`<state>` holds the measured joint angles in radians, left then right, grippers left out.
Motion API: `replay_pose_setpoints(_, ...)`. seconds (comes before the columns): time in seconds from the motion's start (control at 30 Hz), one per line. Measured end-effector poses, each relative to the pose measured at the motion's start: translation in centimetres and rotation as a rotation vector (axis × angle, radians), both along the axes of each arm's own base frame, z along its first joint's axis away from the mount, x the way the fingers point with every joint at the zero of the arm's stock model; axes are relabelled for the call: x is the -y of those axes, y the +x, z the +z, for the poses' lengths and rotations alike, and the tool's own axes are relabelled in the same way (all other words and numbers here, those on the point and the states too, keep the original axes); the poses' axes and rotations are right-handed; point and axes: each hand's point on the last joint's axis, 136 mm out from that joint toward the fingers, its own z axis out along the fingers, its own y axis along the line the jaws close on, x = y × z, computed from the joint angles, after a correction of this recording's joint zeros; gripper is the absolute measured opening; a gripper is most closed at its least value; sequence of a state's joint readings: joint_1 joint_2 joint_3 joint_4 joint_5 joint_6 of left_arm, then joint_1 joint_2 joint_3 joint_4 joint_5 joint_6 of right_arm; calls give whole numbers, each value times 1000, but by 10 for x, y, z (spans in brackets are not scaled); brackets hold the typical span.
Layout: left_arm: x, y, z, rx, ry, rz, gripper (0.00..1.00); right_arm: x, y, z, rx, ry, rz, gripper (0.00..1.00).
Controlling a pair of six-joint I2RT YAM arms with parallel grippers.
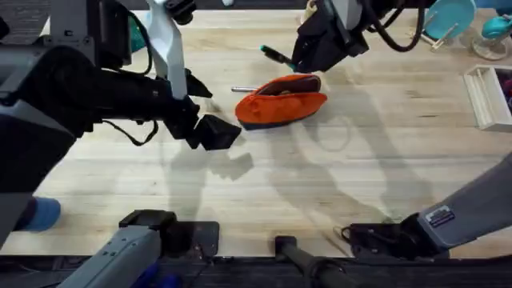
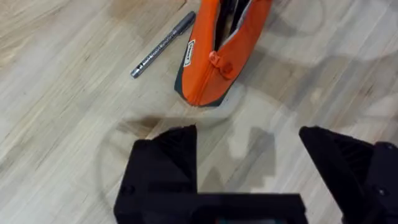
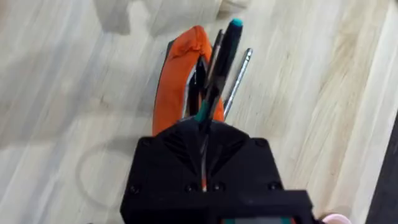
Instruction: Unzip the bag, pick up the pens from the table one at a time and place them inside, then zip the bag closed.
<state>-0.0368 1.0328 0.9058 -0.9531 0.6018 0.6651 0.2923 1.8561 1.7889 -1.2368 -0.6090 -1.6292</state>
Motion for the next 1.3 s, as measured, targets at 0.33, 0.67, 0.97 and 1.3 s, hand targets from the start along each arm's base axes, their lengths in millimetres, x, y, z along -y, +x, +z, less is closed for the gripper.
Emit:
replay_pose_setpoints(0.33, 0, 0, 0, 0, 0, 0, 995, 5, -2, -6, 36, -51, 51, 33)
replay_pose_setpoints(0.67, 0, 0, 0, 0, 0, 0, 995, 11, -5, -24, -24, -100, 54, 33)
replay_pose_setpoints(0.97, 0, 0, 0, 0, 0, 0, 995, 13, -2, -51, -81, -157, 65, 33)
replay_pose_setpoints(1.3, 0, 0, 0, 0, 0, 0, 995, 13, 6, -72, -93, -187, 67, 33)
